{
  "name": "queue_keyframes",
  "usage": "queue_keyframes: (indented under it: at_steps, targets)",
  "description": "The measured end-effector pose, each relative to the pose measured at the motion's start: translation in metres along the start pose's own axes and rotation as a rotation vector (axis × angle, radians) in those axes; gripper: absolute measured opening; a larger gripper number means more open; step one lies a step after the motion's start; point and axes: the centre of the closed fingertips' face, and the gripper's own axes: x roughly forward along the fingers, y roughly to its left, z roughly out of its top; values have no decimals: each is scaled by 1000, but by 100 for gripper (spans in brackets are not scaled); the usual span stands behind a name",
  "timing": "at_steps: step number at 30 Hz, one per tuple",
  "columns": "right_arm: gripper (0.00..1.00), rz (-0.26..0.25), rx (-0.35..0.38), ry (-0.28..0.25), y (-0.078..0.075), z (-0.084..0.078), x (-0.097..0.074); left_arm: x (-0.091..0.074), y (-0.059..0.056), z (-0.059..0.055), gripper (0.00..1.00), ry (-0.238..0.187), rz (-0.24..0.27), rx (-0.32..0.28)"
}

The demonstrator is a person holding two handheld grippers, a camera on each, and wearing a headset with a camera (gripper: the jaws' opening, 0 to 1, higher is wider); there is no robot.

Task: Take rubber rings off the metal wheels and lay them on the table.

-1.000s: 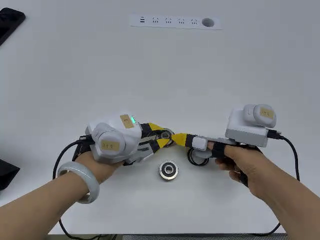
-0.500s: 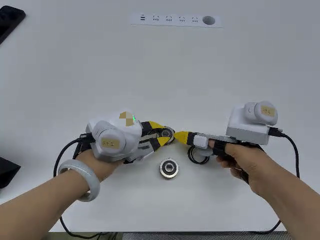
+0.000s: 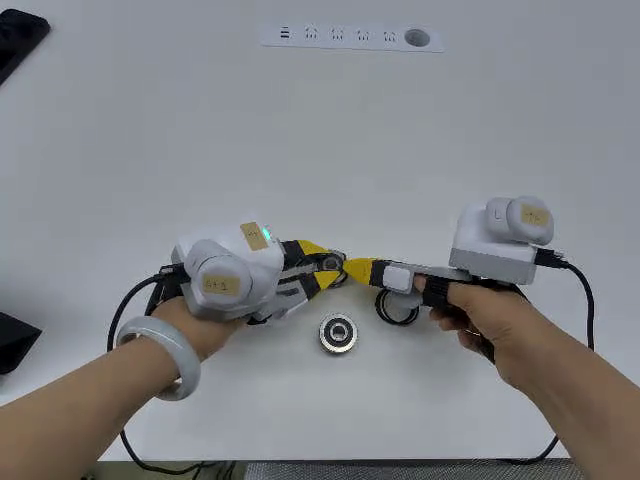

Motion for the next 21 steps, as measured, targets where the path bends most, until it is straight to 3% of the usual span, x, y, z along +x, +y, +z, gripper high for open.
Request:
queue_keyframes:
  at_steps: [9, 14, 21]
  targets:
    - [1, 17, 2, -4, 8, -1, -2, 0, -1, 1, 14, -3, -1, 3]
    - [1, 63, 10, -8, 21, -2, -1, 0, -1, 1, 14, -7, 0, 3]
    - [2, 26, 25, -19, 9, 1, -3, 0, -1, 1, 14, -2, 0, 3]
